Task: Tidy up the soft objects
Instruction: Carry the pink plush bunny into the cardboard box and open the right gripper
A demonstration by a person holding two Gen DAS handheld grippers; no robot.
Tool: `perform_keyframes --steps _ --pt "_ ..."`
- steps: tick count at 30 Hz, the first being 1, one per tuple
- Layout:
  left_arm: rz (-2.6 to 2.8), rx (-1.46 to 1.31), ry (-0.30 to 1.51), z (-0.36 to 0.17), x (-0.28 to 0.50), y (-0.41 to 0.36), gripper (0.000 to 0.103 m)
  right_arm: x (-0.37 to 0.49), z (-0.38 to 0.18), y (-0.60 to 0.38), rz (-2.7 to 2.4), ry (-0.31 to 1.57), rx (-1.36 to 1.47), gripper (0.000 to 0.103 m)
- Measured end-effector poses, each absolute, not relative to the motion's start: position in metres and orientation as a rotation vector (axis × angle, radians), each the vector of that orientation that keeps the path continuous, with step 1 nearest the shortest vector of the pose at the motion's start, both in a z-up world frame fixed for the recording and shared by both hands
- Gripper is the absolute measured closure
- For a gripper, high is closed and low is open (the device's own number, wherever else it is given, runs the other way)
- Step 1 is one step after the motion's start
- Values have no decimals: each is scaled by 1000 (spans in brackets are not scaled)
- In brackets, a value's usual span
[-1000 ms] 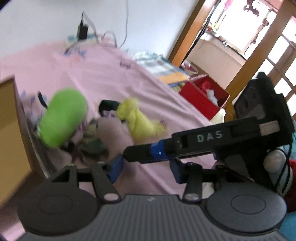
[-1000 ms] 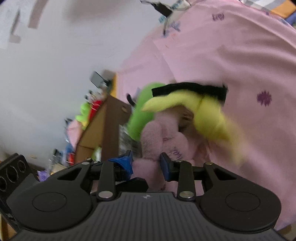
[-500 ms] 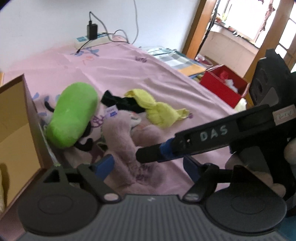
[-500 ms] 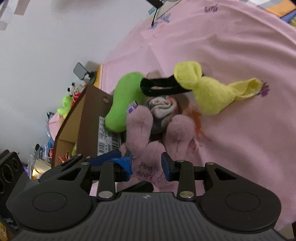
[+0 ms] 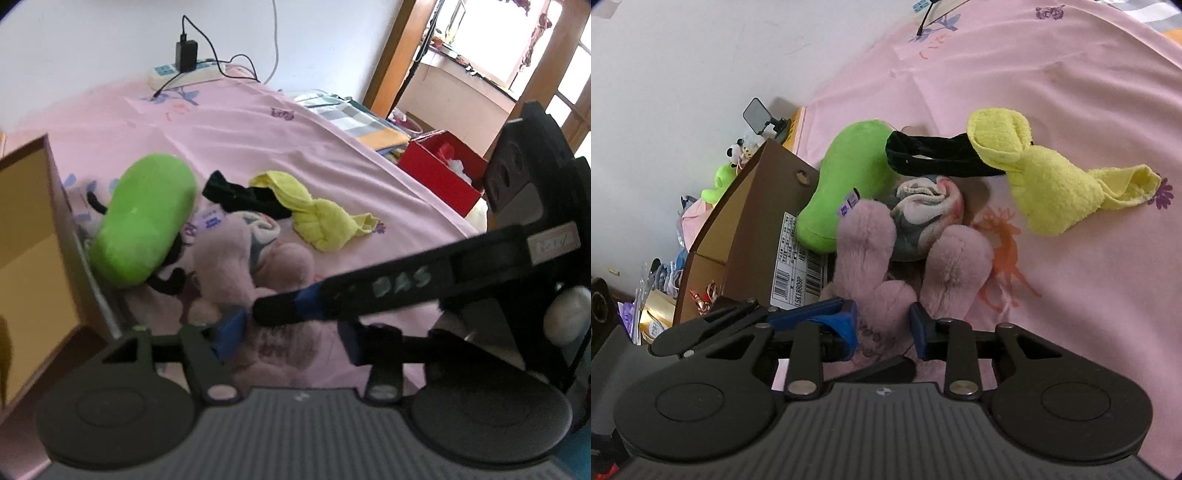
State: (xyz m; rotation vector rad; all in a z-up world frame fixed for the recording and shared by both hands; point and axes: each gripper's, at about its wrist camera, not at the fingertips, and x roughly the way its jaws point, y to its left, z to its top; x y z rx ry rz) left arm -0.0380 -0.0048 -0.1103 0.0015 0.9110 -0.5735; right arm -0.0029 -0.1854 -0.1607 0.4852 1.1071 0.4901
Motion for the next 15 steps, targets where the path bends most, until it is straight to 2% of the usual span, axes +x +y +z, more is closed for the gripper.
perform_keyframes --steps 1,2,3,5,11,13,15 --pt "-565 9 907 -109 -41 -3 44 -5 -159 -188 487 1098 503 89" --pt "-552 16 903 -107 -43 0 21 -6 -159 -191 478 1095 511 89" --pt "-552 12 899 -105 -48 4 11 -8 -159 -193 464 1100 505 89" --pt "-562 3 885 -101 -55 10 2 -11 -161 -200 454 1103 523 89" --pt "-577 48 928 -119 -52 4 1 -14 -172 -209 417 1137 627 84" --pt "-582 39 955 -130 -45 -1 15 -13 -175 -208 413 1135 651 84" --pt "-563 28 966 -135 -39 -3 19 -12 -178 -206 416 1131 666 83"
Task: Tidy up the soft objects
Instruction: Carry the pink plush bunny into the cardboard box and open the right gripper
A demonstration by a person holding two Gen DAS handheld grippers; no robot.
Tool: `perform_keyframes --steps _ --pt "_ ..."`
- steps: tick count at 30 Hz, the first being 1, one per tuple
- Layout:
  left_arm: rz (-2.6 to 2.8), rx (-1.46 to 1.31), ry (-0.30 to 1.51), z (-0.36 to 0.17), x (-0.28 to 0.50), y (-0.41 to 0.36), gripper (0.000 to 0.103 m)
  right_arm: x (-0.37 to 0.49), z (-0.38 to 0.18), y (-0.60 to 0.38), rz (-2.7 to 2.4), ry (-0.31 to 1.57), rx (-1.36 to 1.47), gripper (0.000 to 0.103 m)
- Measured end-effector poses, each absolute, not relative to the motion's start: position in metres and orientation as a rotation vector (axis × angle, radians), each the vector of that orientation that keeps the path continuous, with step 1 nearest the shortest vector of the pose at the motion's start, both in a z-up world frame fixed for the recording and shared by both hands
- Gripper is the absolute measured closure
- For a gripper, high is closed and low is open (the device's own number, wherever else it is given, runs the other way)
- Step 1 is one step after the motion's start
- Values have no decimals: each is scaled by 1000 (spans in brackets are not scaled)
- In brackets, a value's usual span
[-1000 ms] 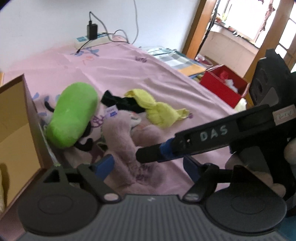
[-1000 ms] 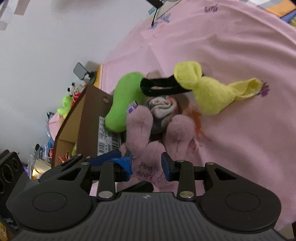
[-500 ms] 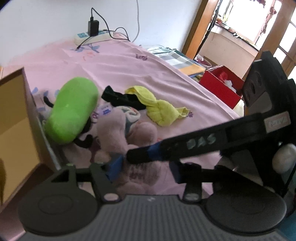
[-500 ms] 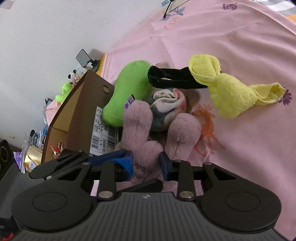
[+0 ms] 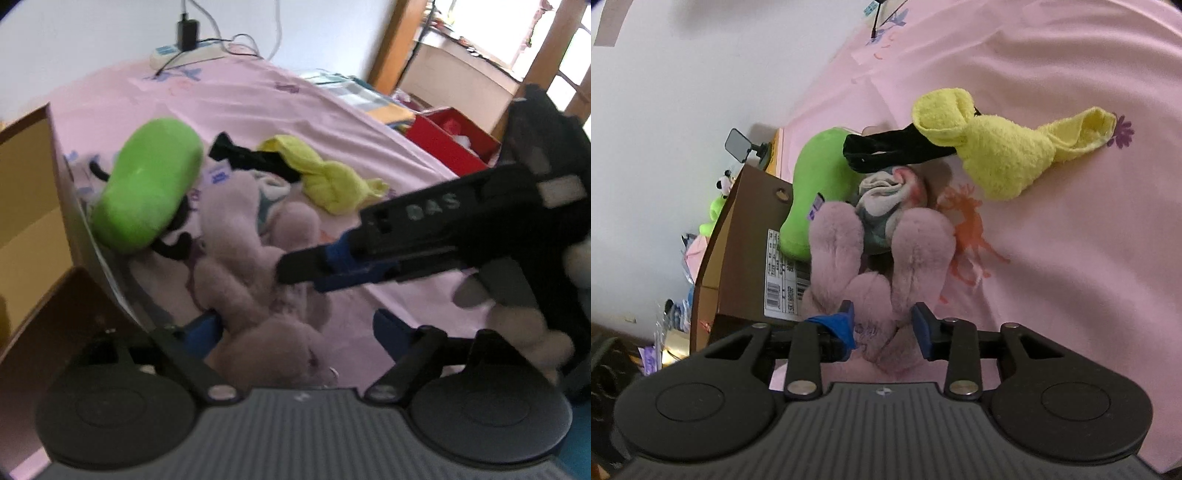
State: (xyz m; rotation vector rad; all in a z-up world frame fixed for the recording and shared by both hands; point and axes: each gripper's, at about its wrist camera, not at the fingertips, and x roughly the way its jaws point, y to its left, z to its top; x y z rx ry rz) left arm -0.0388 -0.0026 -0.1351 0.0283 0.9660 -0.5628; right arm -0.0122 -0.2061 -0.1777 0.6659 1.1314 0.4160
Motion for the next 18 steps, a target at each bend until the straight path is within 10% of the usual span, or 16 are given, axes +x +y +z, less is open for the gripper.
perform_keyframes --steps 6,18 --pt "-602 -59 952 -123 -34 3 50 -13 -181 -211 430 1169 749 81" --pt "-628 -27 743 -56 -56 14 50 -32 -121 -201 475 999 698 81"
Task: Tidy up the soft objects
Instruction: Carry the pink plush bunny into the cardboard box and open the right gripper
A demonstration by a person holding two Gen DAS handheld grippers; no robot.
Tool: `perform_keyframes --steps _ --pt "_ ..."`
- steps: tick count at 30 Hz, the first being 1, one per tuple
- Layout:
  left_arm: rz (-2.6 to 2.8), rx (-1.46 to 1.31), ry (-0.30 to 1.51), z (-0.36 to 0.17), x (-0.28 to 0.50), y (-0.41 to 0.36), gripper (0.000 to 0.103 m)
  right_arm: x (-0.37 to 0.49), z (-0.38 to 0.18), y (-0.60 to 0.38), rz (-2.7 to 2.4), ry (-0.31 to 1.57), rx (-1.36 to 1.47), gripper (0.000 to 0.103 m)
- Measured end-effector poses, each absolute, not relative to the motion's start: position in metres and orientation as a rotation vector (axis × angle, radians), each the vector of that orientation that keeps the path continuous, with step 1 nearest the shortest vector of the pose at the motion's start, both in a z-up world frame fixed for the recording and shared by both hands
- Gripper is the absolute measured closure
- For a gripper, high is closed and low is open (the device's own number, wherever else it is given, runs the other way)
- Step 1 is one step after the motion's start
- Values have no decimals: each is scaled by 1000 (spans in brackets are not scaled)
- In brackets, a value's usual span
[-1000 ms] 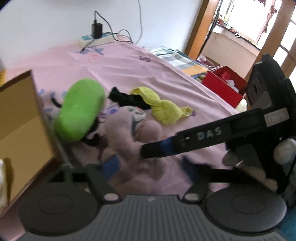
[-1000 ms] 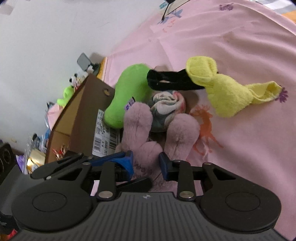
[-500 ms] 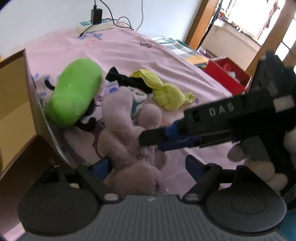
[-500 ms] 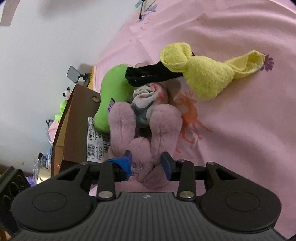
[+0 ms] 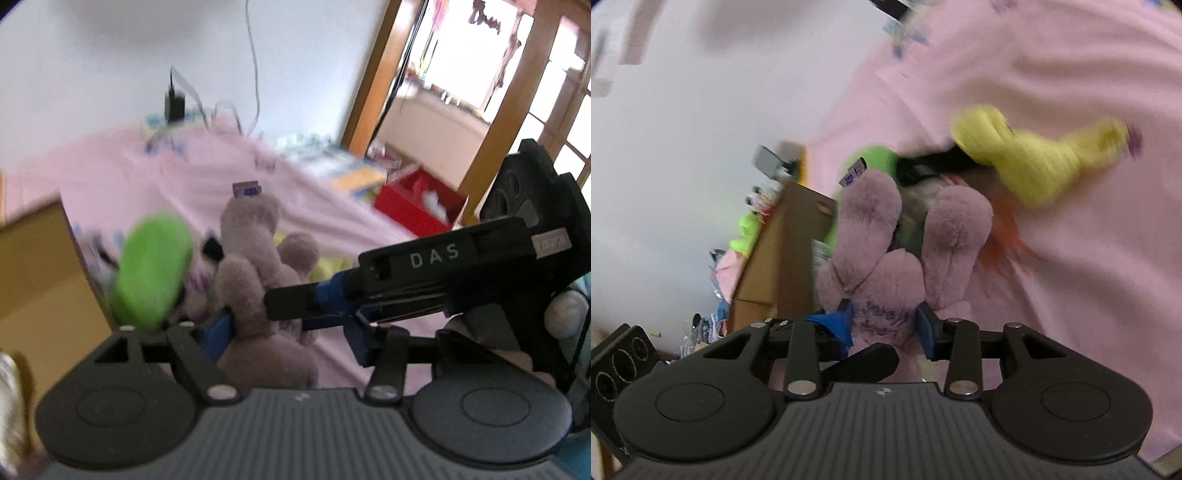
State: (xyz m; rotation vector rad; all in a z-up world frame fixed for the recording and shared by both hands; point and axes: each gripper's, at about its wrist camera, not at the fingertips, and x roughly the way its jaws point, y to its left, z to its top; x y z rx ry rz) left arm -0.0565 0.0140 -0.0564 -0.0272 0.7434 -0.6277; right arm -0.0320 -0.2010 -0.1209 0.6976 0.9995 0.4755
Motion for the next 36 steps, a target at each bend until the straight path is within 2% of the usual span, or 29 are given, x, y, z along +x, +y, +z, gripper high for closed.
perform_keyframes --steps 7,13,21,28,32,36 --pt "-508 -71 568 -4 -57 64 50 -8 -60 -157 637 833 590 80" --pt "-341 -178 559 -1 -51 126 50 31 -44 -88 807 811 447 80" --pt "-144 -306 714 -53 -36 185 50 65 -93 2 894 1019 293 81" --pt "-96 -427 861 -98 -37 214 50 59 -132 39 862 1160 179 80" --pt "-68 -406 878 -102 -40 215 34 54 -135 40 848 1169 158 81" --pt "-27 -336 886 -91 -38 212 31 47 -122 31 834 1103 178 81"
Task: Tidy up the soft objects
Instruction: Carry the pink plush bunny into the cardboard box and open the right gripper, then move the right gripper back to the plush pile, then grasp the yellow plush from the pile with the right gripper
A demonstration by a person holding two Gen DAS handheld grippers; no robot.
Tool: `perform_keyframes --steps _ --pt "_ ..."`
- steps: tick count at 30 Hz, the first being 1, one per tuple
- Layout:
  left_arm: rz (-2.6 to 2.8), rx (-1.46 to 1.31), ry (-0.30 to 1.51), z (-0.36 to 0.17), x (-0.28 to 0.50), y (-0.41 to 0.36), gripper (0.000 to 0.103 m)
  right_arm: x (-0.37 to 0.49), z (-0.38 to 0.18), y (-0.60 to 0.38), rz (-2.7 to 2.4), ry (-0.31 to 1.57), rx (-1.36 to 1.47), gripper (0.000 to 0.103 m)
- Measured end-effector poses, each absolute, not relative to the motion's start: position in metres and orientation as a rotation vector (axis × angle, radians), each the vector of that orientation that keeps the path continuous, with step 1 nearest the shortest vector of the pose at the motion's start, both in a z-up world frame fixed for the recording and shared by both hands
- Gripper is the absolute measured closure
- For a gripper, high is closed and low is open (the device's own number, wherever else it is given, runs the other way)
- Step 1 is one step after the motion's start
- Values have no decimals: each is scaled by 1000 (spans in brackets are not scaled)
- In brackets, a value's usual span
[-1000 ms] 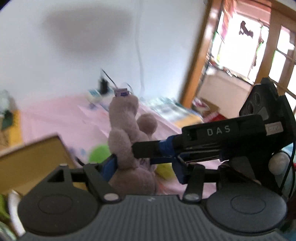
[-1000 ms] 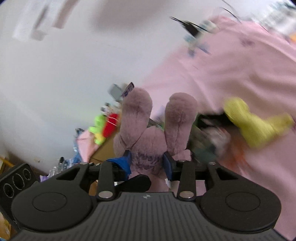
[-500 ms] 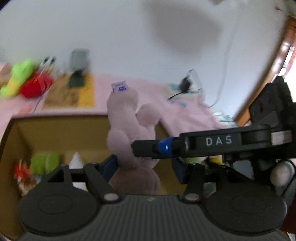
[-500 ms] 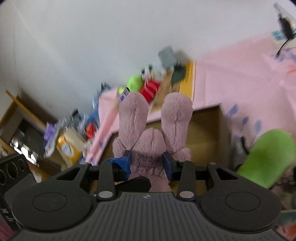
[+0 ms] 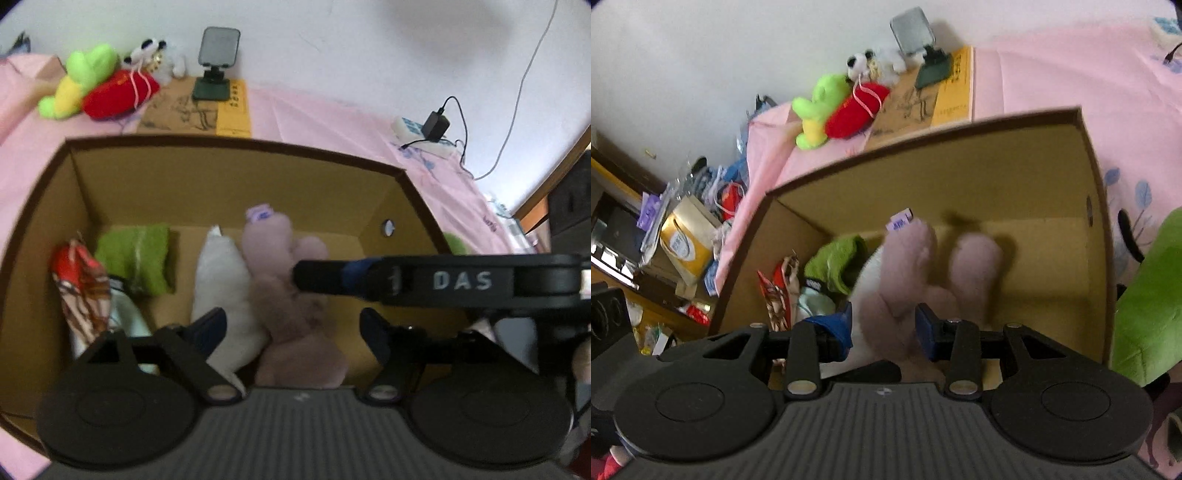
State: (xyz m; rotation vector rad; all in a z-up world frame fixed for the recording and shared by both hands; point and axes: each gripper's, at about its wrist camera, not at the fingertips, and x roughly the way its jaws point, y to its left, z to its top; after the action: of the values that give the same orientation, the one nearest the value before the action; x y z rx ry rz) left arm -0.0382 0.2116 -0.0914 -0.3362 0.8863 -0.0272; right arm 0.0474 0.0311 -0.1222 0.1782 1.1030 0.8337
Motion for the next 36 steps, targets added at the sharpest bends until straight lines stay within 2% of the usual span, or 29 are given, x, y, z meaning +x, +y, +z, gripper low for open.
perform_keyframes --steps 20,36 --pt "43 -82 830 -42 -47 145 31 19 -88 -42 722 795 234 81" --pt "-290 10 746 -36 -44 20 30 20 -111 -202 440 840 331 81"
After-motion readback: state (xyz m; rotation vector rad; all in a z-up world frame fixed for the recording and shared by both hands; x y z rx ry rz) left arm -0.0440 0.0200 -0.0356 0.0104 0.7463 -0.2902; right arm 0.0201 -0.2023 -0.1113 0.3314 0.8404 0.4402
